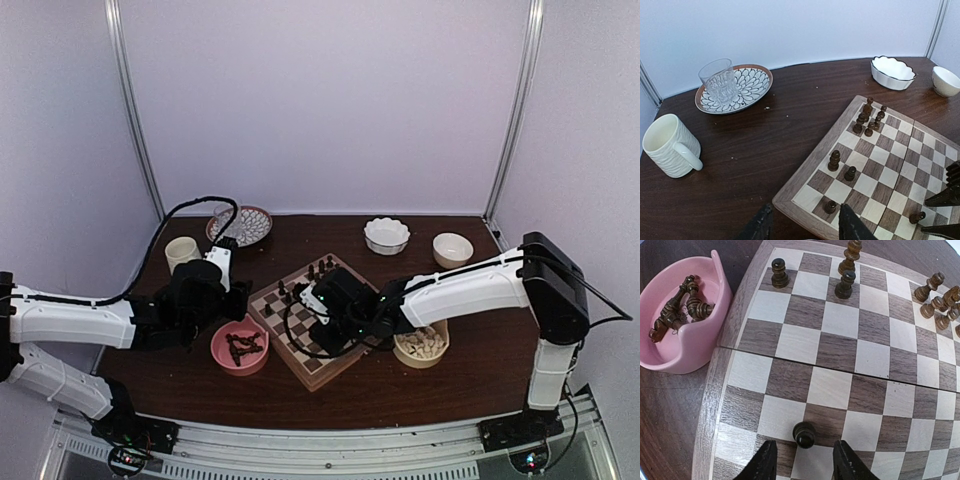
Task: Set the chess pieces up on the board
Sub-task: Pick up the pawn from the chessboard, then place the pawn at e8.
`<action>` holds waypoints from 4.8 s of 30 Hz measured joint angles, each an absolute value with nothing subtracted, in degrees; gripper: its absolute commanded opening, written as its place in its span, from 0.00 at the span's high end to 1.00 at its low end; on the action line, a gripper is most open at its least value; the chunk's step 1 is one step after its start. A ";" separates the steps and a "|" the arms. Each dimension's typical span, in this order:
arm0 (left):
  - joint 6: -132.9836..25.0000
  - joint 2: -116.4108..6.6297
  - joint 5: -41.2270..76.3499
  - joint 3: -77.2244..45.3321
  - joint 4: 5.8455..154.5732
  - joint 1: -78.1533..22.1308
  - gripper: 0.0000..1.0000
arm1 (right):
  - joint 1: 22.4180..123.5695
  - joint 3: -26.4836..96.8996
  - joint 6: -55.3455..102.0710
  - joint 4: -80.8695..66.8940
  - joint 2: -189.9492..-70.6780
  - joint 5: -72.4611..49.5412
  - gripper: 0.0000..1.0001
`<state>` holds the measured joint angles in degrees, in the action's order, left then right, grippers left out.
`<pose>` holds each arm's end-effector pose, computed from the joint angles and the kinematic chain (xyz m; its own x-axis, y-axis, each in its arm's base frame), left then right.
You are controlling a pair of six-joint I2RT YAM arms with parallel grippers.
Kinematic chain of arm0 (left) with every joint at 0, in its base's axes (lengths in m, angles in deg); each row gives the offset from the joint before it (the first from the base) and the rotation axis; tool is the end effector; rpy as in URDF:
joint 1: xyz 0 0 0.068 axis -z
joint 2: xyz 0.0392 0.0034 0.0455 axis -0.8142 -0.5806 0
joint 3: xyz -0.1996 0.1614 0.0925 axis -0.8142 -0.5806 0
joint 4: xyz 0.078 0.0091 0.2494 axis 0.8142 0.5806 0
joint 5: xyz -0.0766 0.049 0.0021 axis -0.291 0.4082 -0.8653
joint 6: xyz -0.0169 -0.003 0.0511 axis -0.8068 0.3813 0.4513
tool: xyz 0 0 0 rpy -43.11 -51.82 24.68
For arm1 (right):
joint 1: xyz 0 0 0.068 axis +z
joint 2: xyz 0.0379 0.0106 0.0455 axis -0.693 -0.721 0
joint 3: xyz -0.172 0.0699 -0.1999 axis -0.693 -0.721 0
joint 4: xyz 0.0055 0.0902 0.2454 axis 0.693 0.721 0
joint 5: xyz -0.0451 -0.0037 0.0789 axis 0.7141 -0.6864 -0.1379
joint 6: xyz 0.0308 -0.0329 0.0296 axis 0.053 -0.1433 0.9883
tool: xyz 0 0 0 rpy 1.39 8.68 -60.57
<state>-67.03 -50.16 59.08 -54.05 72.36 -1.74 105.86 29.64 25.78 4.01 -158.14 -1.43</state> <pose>0.1715 -0.1935 0.2181 -0.4006 -0.0486 -0.9150 0.2224 0.9636 -0.1485 0.1910 0.3559 0.1718 -0.4968 -0.5927 -0.6339 -0.8003 0.5954 0.0705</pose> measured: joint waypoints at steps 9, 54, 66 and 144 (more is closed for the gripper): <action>-67.03 -50.16 59.08 -54.05 72.38 -1.74 0.54 | 105.86 31.52 25.48 4.67 -159.77 -0.14 0.81; -66.88 -49.37 58.60 -54.03 73.38 -1.50 0.54 | 99.24 55.19 21.41 8.12 -173.37 6.51 0.88; -66.68 -49.22 58.64 -53.94 73.71 -1.34 0.54 | 97.78 58.36 21.21 9.48 -176.63 6.51 0.88; -70.01 -51.95 42.79 -52.61 93.51 -7.11 0.63 | 99.96 31.28 24.47 6.02 -154.03 -1.10 0.73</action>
